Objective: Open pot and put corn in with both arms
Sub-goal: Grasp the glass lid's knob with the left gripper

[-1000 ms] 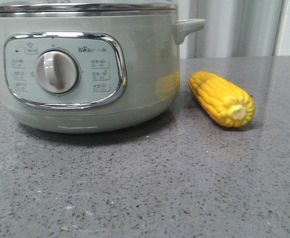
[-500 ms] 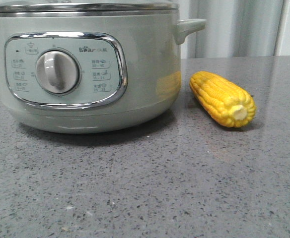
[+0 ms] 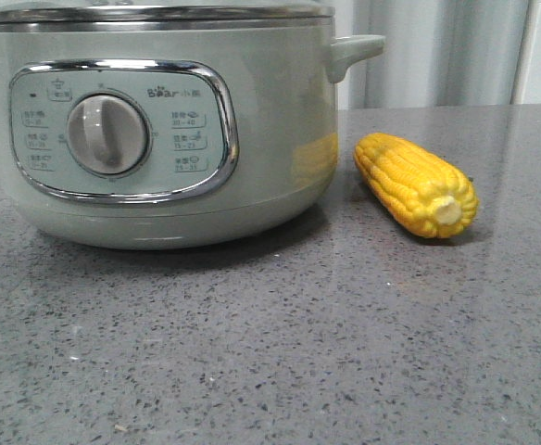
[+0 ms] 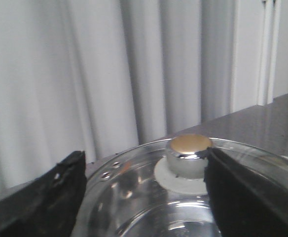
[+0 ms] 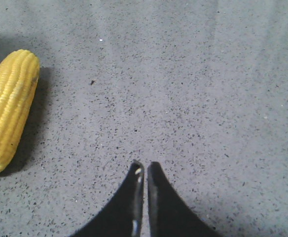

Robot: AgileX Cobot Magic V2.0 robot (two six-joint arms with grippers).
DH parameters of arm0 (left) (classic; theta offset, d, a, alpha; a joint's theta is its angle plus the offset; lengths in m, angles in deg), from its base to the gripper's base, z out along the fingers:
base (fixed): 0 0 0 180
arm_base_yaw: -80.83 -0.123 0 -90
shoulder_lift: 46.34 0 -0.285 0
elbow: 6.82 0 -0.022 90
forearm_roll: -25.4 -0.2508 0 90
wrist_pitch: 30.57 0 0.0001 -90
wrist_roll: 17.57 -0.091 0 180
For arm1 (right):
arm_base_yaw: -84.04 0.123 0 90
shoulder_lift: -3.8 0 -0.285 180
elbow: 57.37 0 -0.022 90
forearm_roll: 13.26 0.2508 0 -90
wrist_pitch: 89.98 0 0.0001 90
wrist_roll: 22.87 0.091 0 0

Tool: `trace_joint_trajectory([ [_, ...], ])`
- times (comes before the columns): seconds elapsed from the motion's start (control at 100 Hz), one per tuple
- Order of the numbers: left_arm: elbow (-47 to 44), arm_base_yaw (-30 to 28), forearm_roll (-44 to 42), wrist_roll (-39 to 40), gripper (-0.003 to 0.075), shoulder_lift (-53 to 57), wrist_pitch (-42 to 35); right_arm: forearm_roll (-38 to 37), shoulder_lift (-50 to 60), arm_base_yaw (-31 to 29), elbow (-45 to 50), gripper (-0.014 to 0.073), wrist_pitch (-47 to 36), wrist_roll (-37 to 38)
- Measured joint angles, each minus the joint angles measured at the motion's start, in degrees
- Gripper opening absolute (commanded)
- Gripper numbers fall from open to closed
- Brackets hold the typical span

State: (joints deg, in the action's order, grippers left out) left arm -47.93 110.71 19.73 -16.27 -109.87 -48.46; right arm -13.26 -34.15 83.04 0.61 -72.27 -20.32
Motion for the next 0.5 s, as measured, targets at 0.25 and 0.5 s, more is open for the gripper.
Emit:
trace_joint_trajectory([
  [0.25,7.7,3.2,1.3,0.0,0.0518,-10.5,0.5,0.0,0.0,0.0,0.0,-0.0066,0.0,0.0],
  [0.5,11.7,3.4,1.6,1.3,0.0518,-17.9,1.2,0.0,0.0,0.0,0.0,-0.0066,0.0,0.0],
])
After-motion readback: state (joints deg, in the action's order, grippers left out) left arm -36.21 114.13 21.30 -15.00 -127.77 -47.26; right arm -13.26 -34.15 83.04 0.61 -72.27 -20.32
